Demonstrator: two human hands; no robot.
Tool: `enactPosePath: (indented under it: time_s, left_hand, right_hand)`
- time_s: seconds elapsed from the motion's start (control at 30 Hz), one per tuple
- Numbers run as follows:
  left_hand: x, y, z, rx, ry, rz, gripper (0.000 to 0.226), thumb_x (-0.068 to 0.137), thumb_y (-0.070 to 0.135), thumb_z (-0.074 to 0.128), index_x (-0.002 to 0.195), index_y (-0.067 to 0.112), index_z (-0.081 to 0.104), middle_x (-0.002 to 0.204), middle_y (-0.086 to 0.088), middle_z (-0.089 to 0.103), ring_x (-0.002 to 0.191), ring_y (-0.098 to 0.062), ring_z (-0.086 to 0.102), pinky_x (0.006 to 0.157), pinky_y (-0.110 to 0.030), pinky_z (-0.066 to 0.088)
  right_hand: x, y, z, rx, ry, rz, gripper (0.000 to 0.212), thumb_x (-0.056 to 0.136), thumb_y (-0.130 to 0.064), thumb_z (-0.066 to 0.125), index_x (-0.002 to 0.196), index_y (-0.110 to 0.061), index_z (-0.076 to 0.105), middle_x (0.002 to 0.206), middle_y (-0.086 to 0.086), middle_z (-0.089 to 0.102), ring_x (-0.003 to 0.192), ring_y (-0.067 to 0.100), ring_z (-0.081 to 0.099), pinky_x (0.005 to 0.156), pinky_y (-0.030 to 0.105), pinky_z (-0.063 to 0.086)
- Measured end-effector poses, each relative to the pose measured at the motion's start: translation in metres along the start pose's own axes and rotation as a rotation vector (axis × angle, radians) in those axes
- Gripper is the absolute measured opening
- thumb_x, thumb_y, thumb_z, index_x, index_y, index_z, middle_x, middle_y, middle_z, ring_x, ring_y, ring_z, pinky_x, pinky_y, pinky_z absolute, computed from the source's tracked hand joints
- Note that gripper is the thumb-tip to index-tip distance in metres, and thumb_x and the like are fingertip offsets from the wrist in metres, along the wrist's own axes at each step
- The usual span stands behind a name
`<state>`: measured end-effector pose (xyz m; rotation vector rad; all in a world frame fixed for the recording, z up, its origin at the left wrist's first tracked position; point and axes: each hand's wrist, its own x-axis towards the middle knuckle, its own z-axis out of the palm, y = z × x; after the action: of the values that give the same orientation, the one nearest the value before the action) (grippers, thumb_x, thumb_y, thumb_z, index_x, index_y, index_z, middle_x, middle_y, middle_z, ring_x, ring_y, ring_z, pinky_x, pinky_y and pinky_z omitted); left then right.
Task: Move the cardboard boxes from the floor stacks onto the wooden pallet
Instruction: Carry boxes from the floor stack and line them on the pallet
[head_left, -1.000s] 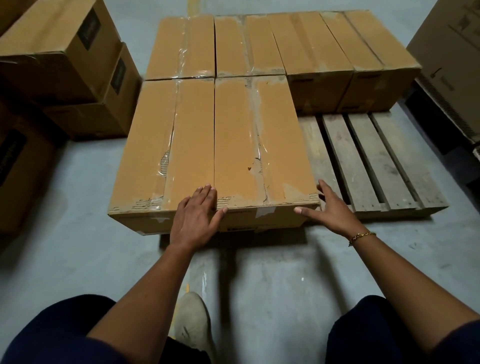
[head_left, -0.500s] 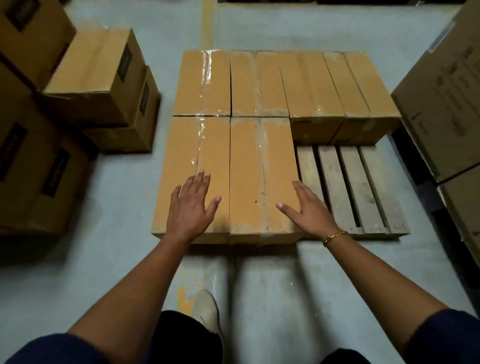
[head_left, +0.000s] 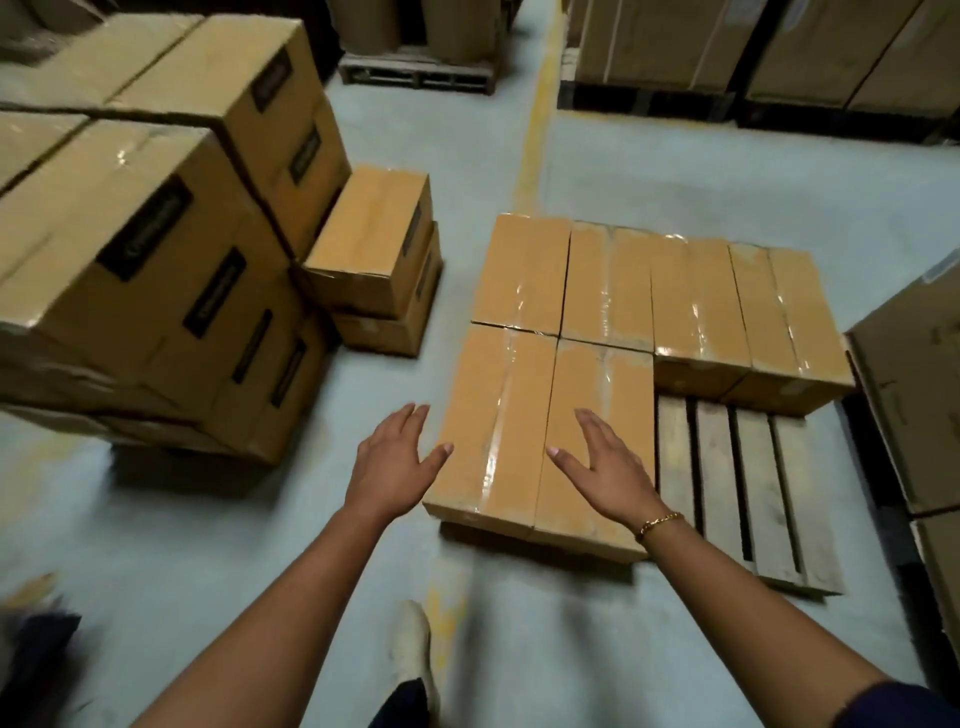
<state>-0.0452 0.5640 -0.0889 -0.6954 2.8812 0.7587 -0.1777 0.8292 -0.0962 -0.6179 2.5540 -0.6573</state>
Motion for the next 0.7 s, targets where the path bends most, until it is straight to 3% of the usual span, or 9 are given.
enactPosePath:
  time_s: [0.17,0.43,0.7]
  left_hand:
    - [0.029,-0.048,-0.08,-0.115,0.013,-0.022,0.079,0.096,0.076,0.025,0.157,0.027,0.035,0.163,0.003,0.035,0.151,-0.018,0.029,0.121,-0.045,0.028]
    - [0.084,-0.124,-0.181,-0.093,-0.025,-0.026,0.069,0.1,0.067,0.028,0.156,0.027,0.038,0.162,0.005,0.036,0.15,-0.014,0.028,0.12,-0.043,0.025]
    - [0.162,-0.171,-0.229,-0.184,0.005,-0.077,0.067,0.101,0.066,0.03,0.155,0.028,0.038,0.161,0.004,0.037,0.15,-0.016,0.029,0.12,-0.048,0.026]
  right_hand:
    - [0.044,-0.088,-0.004,0.093,-0.029,0.027,0.08,0.098,-0.068,0.039,0.162,-0.026,0.016,0.169,-0.007,0.016,0.155,0.016,0.019,0.124,0.043,0.023]
    - [0.121,-0.209,0.002,0.211,-0.044,0.049,0.078,0.098,-0.066,0.04,0.162,-0.026,0.018,0.169,-0.005,0.019,0.154,0.015,0.019,0.12,0.035,0.021]
    - [0.207,-0.276,0.005,0.245,-0.062,0.044,0.078,0.099,-0.065,0.041,0.162,-0.024,0.02,0.169,-0.004,0.02,0.154,0.017,0.02,0.121,0.035,0.021]
